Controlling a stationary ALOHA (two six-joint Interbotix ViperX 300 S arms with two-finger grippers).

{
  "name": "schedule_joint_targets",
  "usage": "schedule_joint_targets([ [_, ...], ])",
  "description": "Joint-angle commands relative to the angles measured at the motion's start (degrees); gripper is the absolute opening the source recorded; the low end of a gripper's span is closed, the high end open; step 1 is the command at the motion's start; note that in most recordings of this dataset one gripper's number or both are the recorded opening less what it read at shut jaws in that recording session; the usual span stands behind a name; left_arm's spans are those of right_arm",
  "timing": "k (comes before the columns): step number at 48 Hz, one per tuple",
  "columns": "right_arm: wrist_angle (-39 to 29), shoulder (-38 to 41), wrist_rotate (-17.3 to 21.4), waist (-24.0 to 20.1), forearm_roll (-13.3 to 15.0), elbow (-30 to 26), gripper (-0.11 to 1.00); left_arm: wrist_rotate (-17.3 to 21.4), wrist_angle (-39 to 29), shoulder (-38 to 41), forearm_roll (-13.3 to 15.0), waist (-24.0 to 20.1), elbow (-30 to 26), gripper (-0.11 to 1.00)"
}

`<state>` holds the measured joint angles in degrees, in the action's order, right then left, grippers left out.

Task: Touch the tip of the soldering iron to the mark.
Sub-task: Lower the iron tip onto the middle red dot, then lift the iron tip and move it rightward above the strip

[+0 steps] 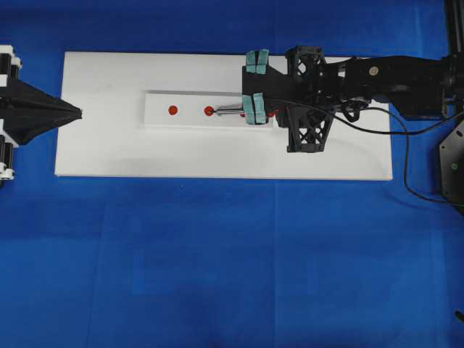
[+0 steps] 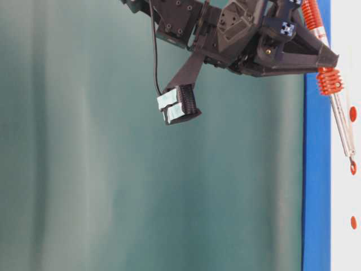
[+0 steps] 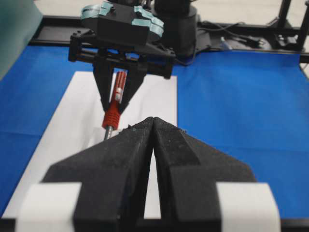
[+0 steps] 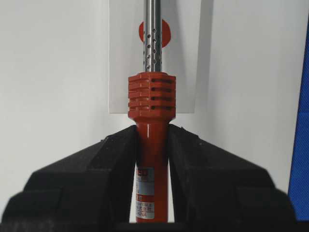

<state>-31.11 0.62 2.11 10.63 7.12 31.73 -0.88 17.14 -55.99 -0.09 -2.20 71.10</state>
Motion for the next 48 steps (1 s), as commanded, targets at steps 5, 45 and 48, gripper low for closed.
schedule_joint_targets([
  [5,0.2,-0.6,-0.1,0.1,-0.1,-0.5,0.06,-0.1,0.6,0.2,-0.1,-0.2,-0.5,0.02],
  [45,-10.0,-9.2,-0.7,0.0,1.6,-6.1,0.06,-0.1,0.9,0.2,-0.1,-0.2,-0.6,0.02],
  [48,-11.6,-10.1,-0.7,0.1,2.0,-6.9,0.06,-0.1,0.9,0.2,0.0,-0.2,-0.6,0.02],
])
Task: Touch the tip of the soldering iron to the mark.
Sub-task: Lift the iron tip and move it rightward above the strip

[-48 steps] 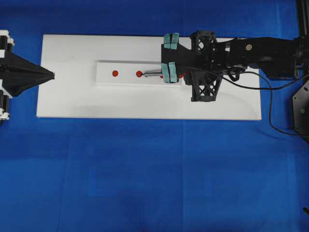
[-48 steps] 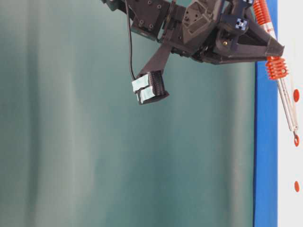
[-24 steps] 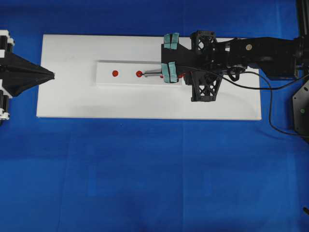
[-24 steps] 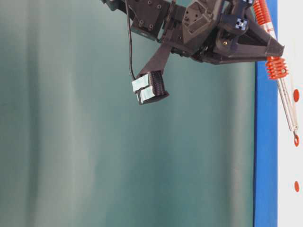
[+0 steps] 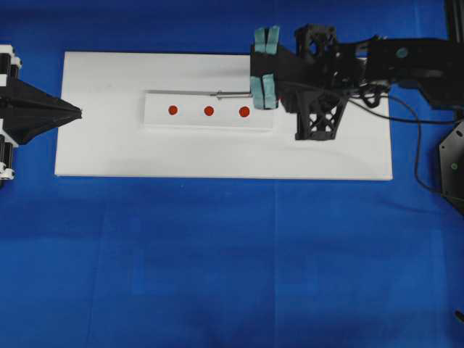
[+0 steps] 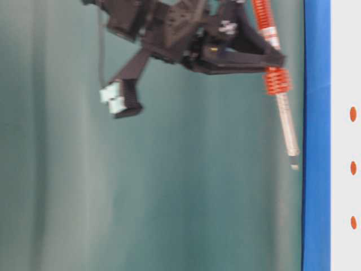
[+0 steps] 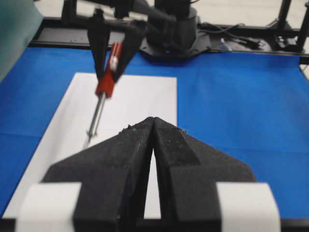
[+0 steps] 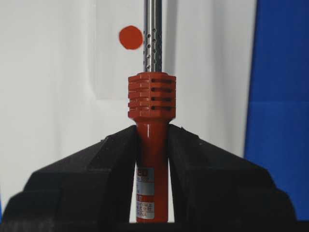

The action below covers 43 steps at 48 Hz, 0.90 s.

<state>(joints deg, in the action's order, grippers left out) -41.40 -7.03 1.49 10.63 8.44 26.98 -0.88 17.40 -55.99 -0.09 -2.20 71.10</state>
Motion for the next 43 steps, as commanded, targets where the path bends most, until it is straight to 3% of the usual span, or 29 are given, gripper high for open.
schedule_joint_targets([
  [1,-1.8,-2.8,-0.1,0.1,0.9,-2.4,0.06,-0.1,0.6,0.2,0.0,-0.2,-0.6,0.02],
  [25,-4.7,-4.6,0.3,0.1,1.7,-4.0,0.06,-0.1,0.7,0.2,-0.1,-0.2,-0.5,0.02],
  [43,-4.7,-11.1,0.9,0.0,1.7,2.9,0.06,-0.1,0.8,0.2,-0.1,-0.2,-0.6,0.02],
])
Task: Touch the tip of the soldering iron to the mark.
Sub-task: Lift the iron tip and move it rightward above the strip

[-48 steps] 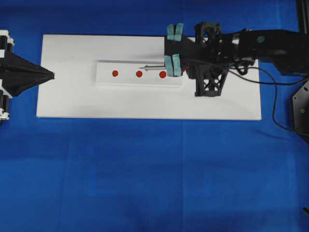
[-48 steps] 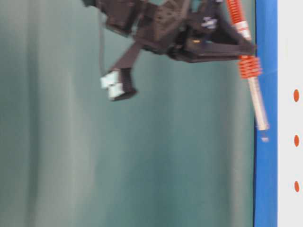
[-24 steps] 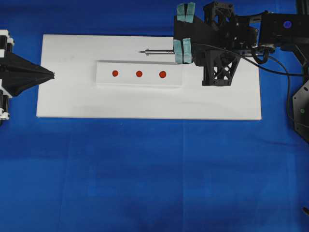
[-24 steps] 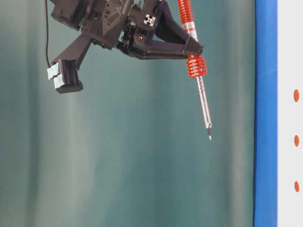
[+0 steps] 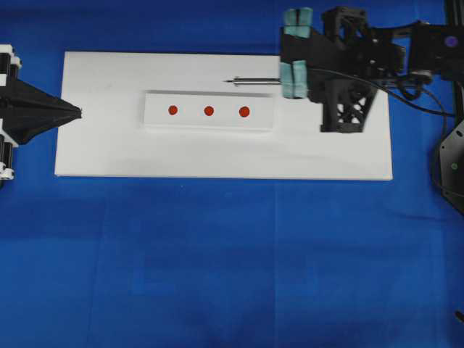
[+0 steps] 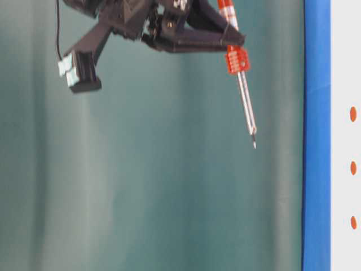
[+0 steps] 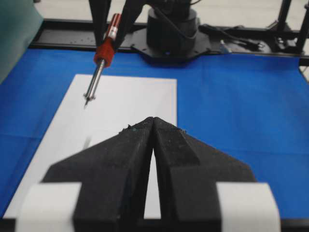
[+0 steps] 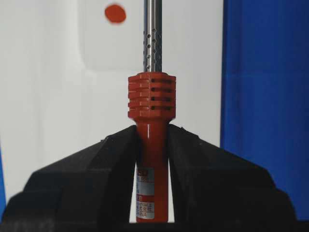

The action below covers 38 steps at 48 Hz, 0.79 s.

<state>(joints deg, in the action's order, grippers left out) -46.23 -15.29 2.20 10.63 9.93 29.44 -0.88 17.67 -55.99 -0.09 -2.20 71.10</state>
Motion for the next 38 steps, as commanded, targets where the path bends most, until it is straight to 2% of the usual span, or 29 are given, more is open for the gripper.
schedule_joint_targets([
  [1,0.1,-3.3,0.2,0.1,0.1,0.9,0.06,-0.1,0.5,0.2,0.0,-0.2,-0.6,0.02],
  [17,-3.3,-8.4,0.2,0.1,-0.1,5.2,0.06,-0.1,0.6,0.2,-0.1,-0.2,-0.6,0.02],
  [38,-3.1,-7.9,0.1,0.1,-0.2,5.2,0.06,-0.1,0.6,0.2,-0.1,-0.2,-0.5,0.02],
])
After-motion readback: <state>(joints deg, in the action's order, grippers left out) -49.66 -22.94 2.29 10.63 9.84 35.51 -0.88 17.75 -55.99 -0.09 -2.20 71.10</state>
